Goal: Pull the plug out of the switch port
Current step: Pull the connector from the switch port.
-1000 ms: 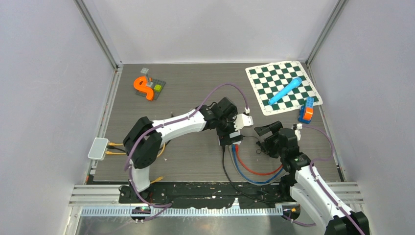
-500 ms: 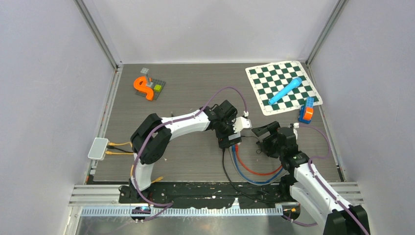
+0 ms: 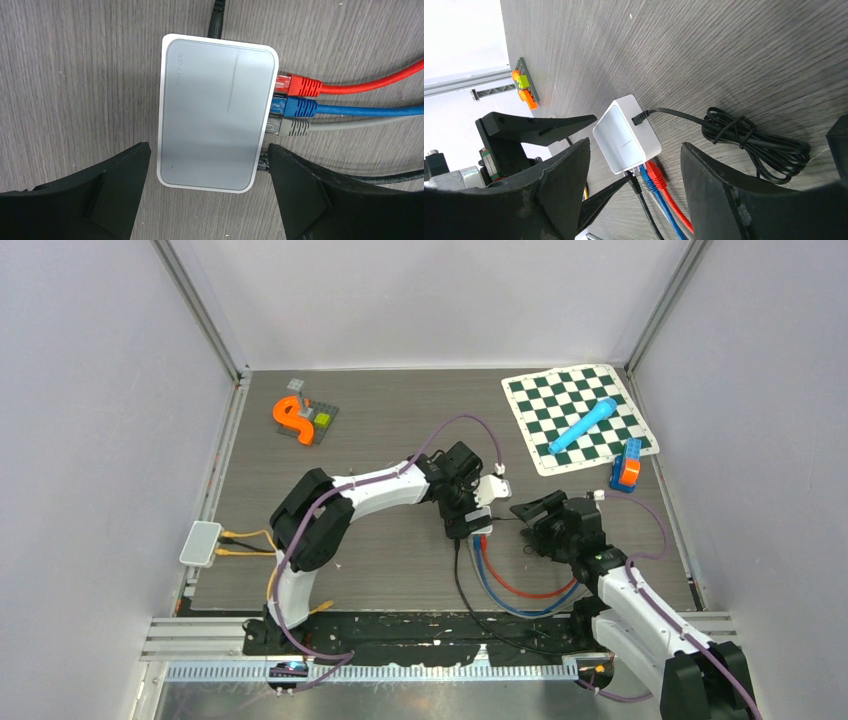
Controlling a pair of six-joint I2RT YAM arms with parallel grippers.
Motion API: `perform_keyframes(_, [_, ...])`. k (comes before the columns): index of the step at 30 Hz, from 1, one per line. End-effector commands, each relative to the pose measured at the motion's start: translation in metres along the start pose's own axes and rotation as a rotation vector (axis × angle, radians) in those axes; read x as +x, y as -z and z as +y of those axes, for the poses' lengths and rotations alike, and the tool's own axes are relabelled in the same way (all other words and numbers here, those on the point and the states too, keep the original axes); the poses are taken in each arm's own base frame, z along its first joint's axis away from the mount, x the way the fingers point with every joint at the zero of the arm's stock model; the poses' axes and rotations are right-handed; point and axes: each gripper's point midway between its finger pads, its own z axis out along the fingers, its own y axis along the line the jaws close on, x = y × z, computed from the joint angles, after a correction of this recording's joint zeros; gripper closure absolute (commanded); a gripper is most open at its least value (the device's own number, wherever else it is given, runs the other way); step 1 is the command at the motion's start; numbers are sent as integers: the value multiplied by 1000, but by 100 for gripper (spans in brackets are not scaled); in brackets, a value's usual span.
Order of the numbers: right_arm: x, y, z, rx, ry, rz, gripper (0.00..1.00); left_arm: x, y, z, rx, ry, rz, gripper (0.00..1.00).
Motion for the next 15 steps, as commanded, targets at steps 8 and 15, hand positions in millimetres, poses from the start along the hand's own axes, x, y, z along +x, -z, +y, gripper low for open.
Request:
perform_keyframes(8, [1, -4, 14, -54, -43, 12, 33, -6, -12, 8, -17, 21, -26, 16])
perform_keyframes(15, [4, -10, 5, -35, -96, 16, 44, -5, -9, 6, -19, 31, -39, 28])
